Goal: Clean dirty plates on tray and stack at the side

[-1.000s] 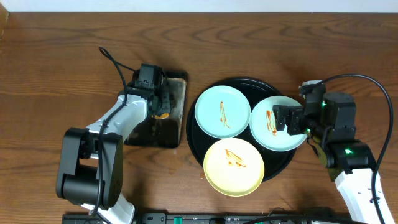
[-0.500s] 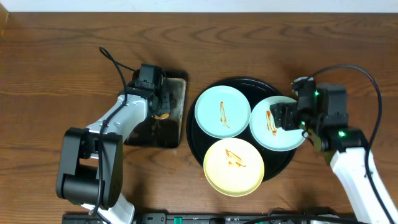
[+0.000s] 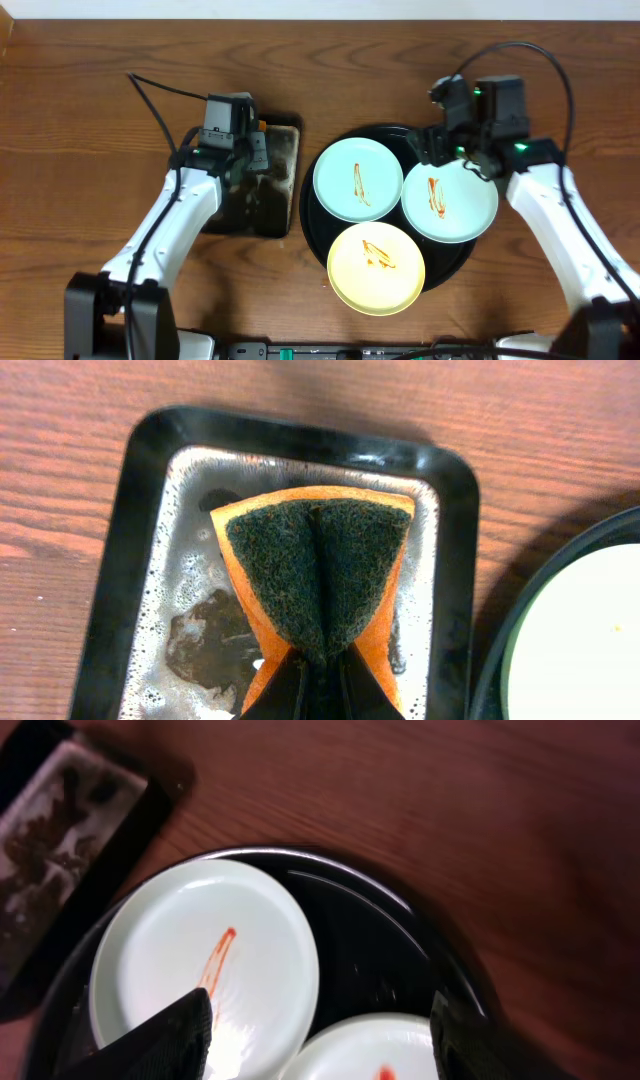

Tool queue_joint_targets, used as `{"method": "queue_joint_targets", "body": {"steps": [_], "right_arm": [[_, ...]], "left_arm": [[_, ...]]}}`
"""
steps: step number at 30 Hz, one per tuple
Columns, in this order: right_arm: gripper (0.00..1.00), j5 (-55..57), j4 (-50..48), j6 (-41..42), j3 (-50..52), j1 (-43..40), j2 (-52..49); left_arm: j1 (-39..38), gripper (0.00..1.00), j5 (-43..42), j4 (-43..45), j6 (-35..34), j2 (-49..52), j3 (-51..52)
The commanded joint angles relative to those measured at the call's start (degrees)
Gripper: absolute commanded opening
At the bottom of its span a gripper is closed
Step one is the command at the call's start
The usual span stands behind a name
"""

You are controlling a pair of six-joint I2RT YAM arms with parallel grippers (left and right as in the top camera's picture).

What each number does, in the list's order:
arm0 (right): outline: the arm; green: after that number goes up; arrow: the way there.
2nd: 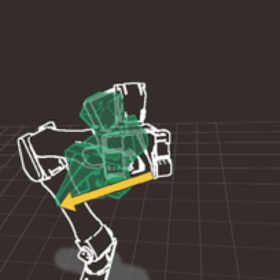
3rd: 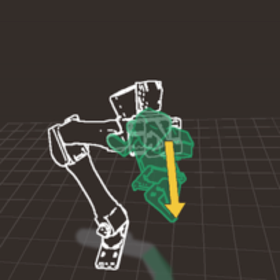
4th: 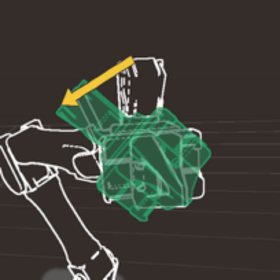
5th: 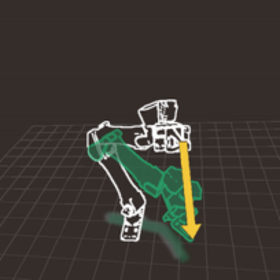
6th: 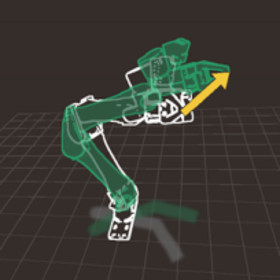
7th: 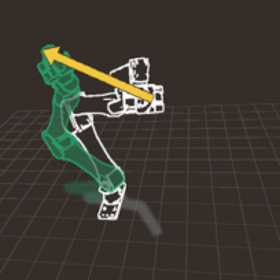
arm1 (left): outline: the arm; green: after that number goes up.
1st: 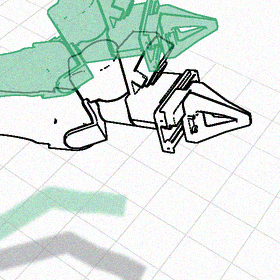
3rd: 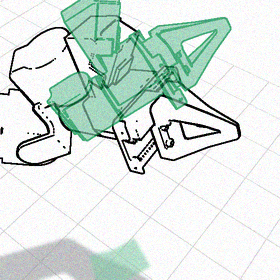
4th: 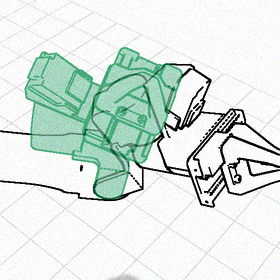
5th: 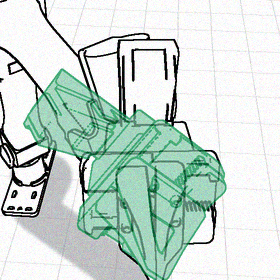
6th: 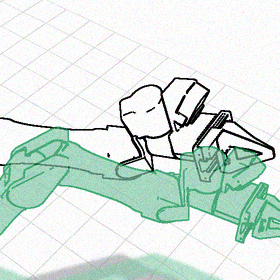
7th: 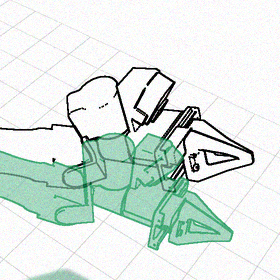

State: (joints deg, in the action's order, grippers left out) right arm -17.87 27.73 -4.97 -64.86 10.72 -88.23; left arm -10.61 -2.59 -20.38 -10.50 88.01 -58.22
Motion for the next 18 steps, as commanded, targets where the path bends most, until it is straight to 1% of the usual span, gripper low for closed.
{"method": "queue_joint_targets", "body": {"steps": [1,3,8,12,16,18], "right_arm": [[0.68,-0.13,-2.14,-3.06,-0.90,2.16,-4.61],[0.68,-0.11,-3.56,-3.06,-0.90,3.28,-7.98],[0.64,-0.13,-6.86,-3.02,-0.90,4.81,-14.36],[0.61,-0.09,-8.02,-2.84,-0.90,5.33,-17.49],[0.61,4.04,-8.04,-2.78,-0.90,5.90,-19.82],[0.60,4.33,-8.13,-2.78,-0.90,5.86,-20.70]], "left_arm": [[-0.09,0.07,0.55,0.09,0.13,-2.14,-0.11],[-0.09,0.07,0.55,0.09,0.13,-3.08,-0.11],[-0.09,0.08,0.57,0.11,0.15,-7.08,-0.11],[-0.09,0.07,0.57,0.13,0.15,-10.67,-0.11],[-0.09,0.07,0.57,0.13,0.15,-13.99,-0.11],[-0.09,0.07,0.57,0.13,0.15,-15.26,-0.11]]}}
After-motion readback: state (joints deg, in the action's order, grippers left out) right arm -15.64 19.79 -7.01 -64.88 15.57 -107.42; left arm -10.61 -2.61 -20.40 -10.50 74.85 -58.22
